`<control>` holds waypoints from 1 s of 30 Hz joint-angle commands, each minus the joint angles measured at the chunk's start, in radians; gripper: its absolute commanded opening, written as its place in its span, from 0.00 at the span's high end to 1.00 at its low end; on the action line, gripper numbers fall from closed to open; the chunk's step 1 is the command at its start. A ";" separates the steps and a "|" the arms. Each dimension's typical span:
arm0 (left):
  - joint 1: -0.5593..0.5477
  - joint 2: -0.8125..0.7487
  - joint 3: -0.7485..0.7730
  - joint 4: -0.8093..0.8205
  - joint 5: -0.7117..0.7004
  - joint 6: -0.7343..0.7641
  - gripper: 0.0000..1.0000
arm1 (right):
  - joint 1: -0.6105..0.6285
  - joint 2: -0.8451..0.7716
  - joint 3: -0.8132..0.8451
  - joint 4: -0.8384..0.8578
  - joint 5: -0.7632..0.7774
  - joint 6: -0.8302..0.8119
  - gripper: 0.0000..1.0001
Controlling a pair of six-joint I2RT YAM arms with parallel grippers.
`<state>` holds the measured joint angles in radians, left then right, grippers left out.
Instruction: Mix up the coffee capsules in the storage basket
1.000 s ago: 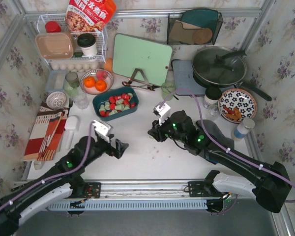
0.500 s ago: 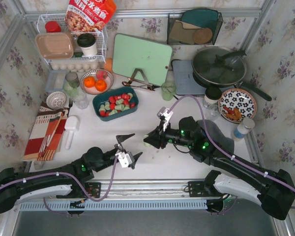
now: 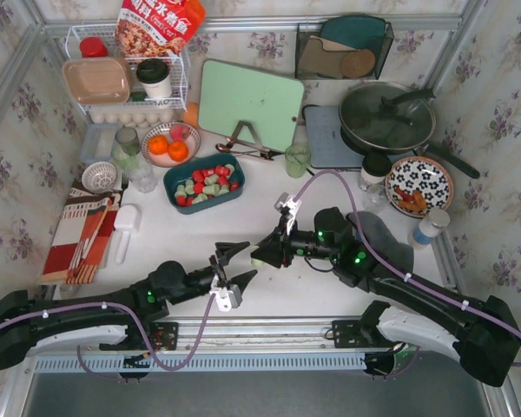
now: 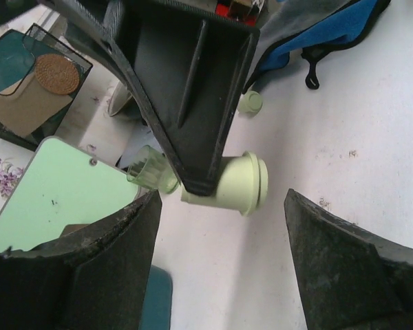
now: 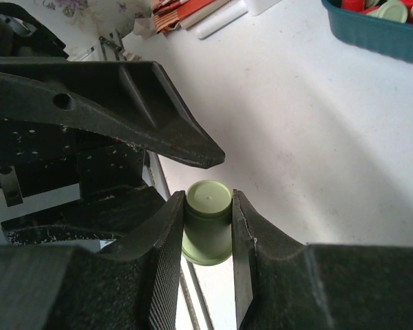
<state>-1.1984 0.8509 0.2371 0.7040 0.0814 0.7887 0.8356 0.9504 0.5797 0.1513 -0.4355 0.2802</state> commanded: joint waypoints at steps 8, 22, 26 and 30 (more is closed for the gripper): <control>-0.011 0.067 0.034 0.031 -0.009 0.029 0.33 | 0.000 0.030 0.005 0.052 -0.061 0.028 1.00; -0.033 0.109 0.056 0.050 -0.040 0.037 0.67 | 0.000 0.036 -0.003 0.051 -0.074 0.037 1.00; -0.035 0.109 0.054 0.061 -0.075 0.024 0.80 | 0.000 0.027 0.008 0.021 -0.063 0.022 0.94; -0.033 0.107 0.058 0.051 -0.118 0.005 0.85 | -0.001 0.017 0.047 -0.068 -0.014 -0.018 0.74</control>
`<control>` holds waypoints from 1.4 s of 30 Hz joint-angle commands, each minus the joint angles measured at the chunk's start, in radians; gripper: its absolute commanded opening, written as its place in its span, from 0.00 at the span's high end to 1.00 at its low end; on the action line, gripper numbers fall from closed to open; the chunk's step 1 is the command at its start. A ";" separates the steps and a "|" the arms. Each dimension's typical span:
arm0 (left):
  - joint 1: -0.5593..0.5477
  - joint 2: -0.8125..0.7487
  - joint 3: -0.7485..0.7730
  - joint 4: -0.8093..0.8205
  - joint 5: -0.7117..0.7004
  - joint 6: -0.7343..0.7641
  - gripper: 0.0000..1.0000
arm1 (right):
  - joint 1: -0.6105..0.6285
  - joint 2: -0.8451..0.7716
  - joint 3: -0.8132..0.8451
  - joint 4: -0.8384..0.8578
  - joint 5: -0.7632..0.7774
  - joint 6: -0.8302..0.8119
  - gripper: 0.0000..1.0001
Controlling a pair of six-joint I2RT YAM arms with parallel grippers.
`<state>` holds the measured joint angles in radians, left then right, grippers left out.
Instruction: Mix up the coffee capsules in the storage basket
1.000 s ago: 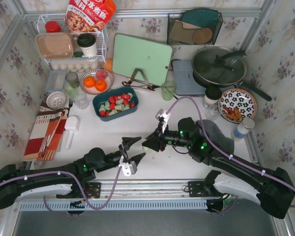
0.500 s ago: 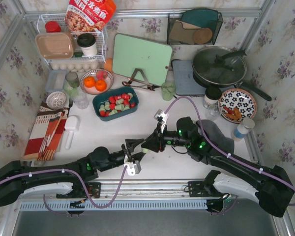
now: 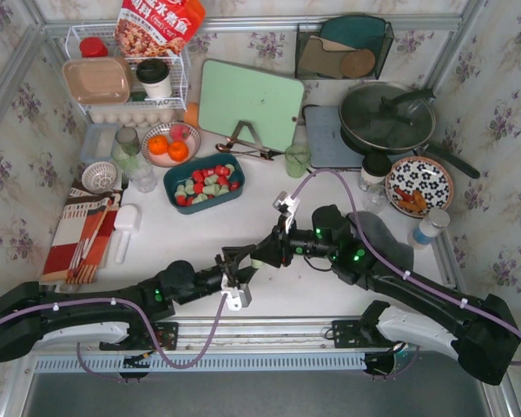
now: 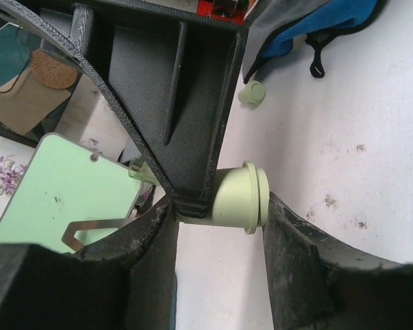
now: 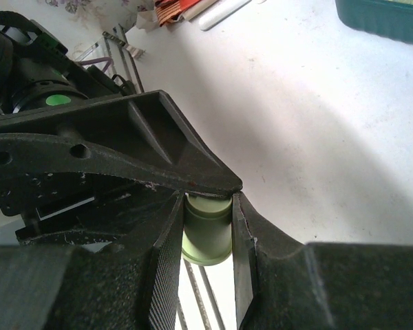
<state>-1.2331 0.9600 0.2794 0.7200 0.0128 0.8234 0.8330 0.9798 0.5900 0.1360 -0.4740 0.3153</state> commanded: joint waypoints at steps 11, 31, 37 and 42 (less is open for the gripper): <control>0.082 -0.016 0.047 -0.083 -0.166 -0.169 0.93 | 0.003 -0.125 0.137 -0.248 0.294 -0.121 0.45; 0.742 0.508 0.640 -0.754 -0.135 -0.861 0.95 | -0.350 0.065 0.011 -0.125 1.035 0.011 0.39; 0.824 0.693 0.779 -0.837 -0.126 -0.949 0.92 | -0.468 0.178 0.008 -0.072 0.959 0.031 0.43; 0.858 0.762 0.815 -0.855 -0.096 -1.024 0.81 | -0.552 0.268 0.022 -0.052 0.834 0.020 0.48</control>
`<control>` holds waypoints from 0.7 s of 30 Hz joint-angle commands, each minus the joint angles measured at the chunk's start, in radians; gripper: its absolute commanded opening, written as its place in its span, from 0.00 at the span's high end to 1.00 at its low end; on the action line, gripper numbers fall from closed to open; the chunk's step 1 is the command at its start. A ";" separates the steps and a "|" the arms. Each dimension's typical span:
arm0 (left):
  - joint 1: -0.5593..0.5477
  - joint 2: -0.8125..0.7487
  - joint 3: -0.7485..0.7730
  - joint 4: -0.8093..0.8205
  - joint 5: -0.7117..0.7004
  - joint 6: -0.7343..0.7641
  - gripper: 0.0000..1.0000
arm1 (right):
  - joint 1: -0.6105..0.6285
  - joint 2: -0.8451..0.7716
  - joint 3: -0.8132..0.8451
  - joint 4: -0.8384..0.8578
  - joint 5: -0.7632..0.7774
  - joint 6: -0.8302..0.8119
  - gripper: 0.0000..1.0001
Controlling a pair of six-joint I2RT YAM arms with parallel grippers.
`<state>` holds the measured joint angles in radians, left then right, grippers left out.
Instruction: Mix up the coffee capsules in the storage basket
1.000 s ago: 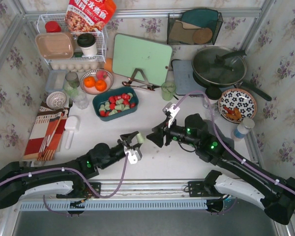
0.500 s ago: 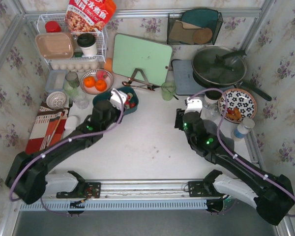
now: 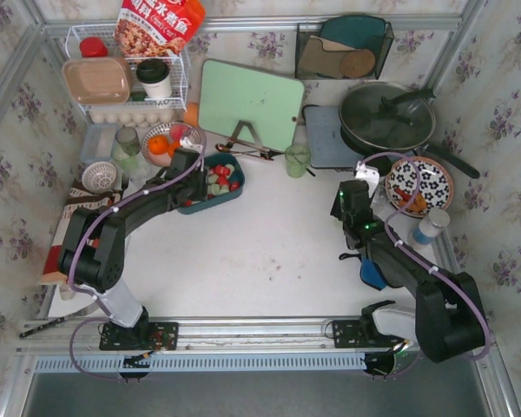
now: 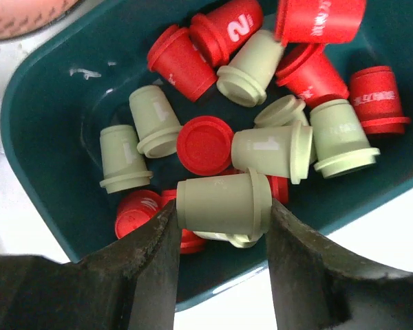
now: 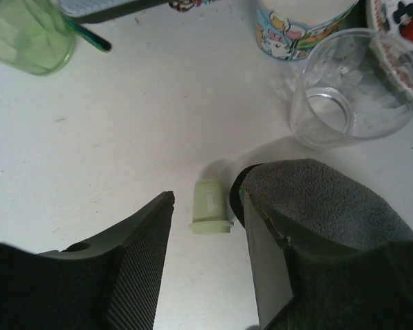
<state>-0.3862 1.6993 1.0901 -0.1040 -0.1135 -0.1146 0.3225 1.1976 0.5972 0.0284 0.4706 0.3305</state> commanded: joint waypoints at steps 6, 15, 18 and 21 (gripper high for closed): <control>0.019 0.014 -0.039 0.012 -0.035 -0.130 0.60 | -0.096 0.178 0.068 0.021 -0.222 -0.002 0.51; 0.020 -0.142 -0.167 0.102 -0.126 -0.167 0.09 | -0.100 0.332 0.133 -0.051 -0.229 0.000 0.51; 0.020 -0.233 -0.202 0.111 -0.115 -0.170 0.01 | -0.102 0.334 0.138 -0.060 -0.205 0.003 0.50; 0.018 -0.349 -0.225 0.094 -0.108 -0.175 0.01 | -0.102 0.349 0.156 -0.081 -0.182 -0.007 0.49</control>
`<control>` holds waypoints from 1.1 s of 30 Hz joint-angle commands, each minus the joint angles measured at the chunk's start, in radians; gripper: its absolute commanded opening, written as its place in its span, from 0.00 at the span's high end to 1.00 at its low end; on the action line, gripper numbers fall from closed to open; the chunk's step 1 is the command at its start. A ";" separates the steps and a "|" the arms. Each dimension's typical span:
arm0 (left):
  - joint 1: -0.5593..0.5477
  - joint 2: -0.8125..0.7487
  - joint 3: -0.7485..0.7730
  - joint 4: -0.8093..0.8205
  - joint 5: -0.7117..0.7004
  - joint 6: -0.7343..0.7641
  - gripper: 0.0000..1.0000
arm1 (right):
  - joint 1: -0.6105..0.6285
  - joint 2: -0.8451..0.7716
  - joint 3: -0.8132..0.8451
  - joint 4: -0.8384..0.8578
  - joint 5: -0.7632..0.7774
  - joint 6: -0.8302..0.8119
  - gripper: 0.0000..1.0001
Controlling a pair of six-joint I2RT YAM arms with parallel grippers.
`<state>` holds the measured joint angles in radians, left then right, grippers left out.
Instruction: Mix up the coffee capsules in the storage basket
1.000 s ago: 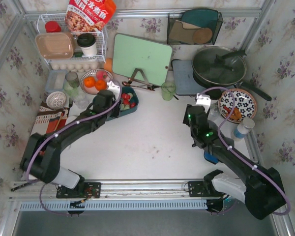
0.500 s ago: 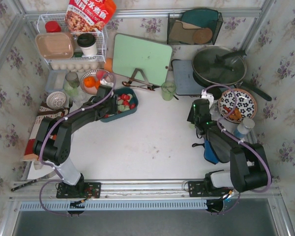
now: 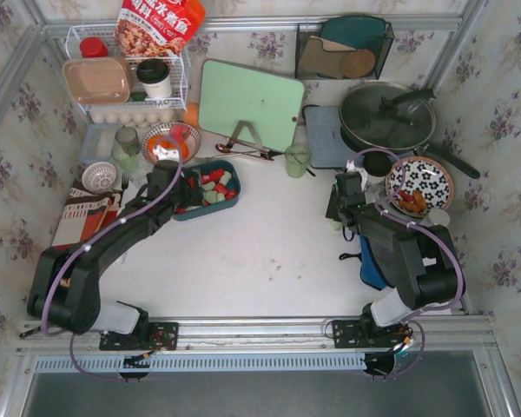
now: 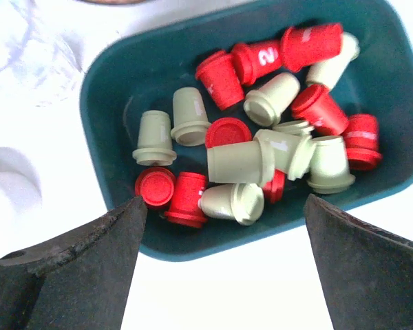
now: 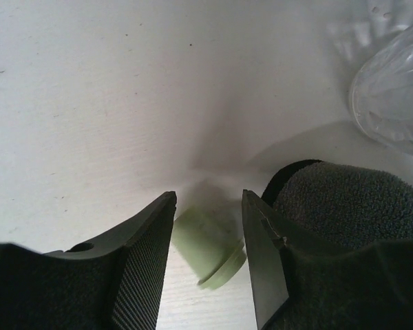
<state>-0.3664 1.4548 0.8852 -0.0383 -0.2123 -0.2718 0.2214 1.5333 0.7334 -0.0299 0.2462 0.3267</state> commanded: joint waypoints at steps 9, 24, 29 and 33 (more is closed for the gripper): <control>-0.003 -0.386 -0.042 -0.128 0.032 -0.045 0.01 | -0.001 0.029 0.031 -0.078 -0.039 -0.024 0.46; -0.005 -0.759 -0.094 -0.381 0.094 -0.027 0.01 | 0.002 -0.044 -0.002 -0.144 -0.123 -0.018 0.29; -0.005 -0.828 -0.129 -0.377 0.119 -0.039 0.01 | 0.002 -0.038 -0.001 -0.136 -0.078 0.004 0.28; -0.005 -0.840 -0.154 -0.356 0.128 -0.044 0.01 | 0.001 -0.016 0.025 -0.132 -0.067 0.011 0.29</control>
<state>-0.3717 0.6189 0.7460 -0.4084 -0.1066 -0.3119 0.2226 1.5036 0.7357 -0.1692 0.1501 0.3164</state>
